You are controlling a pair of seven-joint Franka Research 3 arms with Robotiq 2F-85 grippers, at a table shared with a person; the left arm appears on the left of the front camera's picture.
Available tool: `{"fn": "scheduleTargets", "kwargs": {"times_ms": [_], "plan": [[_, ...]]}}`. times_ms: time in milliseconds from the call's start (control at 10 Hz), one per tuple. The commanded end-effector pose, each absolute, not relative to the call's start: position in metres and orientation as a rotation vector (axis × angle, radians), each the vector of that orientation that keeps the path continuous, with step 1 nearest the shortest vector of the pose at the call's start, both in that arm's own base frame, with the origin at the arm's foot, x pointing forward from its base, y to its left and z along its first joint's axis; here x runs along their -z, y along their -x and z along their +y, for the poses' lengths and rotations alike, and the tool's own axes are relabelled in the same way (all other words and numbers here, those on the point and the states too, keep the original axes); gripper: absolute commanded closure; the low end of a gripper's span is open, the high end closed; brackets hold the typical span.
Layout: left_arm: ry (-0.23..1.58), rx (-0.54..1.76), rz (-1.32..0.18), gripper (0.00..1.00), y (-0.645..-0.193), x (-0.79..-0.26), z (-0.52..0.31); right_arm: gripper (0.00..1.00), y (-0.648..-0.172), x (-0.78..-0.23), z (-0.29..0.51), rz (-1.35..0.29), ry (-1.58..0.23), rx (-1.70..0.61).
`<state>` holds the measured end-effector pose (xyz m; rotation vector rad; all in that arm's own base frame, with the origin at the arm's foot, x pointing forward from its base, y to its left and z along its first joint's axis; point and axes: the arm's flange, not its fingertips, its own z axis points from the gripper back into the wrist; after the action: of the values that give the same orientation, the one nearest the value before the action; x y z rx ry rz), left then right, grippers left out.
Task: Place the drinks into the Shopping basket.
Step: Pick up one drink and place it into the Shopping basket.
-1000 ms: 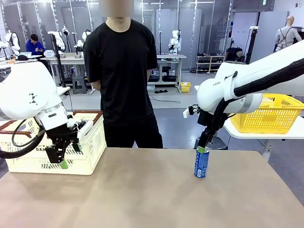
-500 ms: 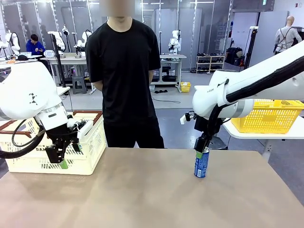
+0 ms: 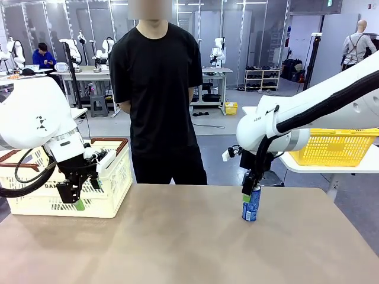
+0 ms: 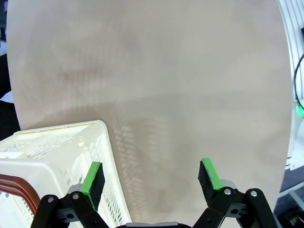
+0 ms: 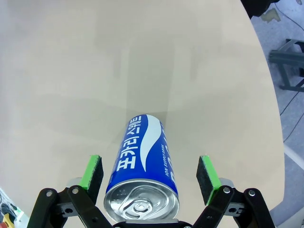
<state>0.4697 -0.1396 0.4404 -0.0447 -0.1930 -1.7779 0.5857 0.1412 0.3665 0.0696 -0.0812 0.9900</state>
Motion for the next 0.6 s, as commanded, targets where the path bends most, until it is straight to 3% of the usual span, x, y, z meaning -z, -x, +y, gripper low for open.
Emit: {"fn": "scheduleTargets", "kwargs": {"times_ms": [0,100,200,300,400,500], "plan": [[0.043,1.781,-0.174,0.00,-0.4679,-0.4409,-0.1382,0.01,-0.5930,-0.3669,0.1434,-0.051,-0.048,-0.960],[0.043,1.781,-0.174,0.00,-0.4679,-0.4409,-0.1382,0.01,-0.5932,-0.3656,0.1432,-0.047,-0.050,-0.965],[0.043,1.781,-0.174,0.00,-0.4679,-0.4409,-0.1382,0.16,-0.5943,-0.3643,0.1424,-0.055,-0.038,-0.957],[0.043,1.781,-0.174,0.00,-0.4679,-0.4409,-0.1382,0.16,-0.5942,-0.3639,0.1426,-0.055,-0.046,-0.963],[0.043,1.781,-0.174,0.00,-0.4679,-0.4409,-0.1382,0.30,-0.5941,-0.3641,0.1424,-0.056,-0.043,-0.960],[0.043,1.781,-0.174,0.00,-0.4679,-0.4409,-0.1382,0.17,-0.5942,-0.3647,0.1422,-0.053,-0.039,-0.952]]}}
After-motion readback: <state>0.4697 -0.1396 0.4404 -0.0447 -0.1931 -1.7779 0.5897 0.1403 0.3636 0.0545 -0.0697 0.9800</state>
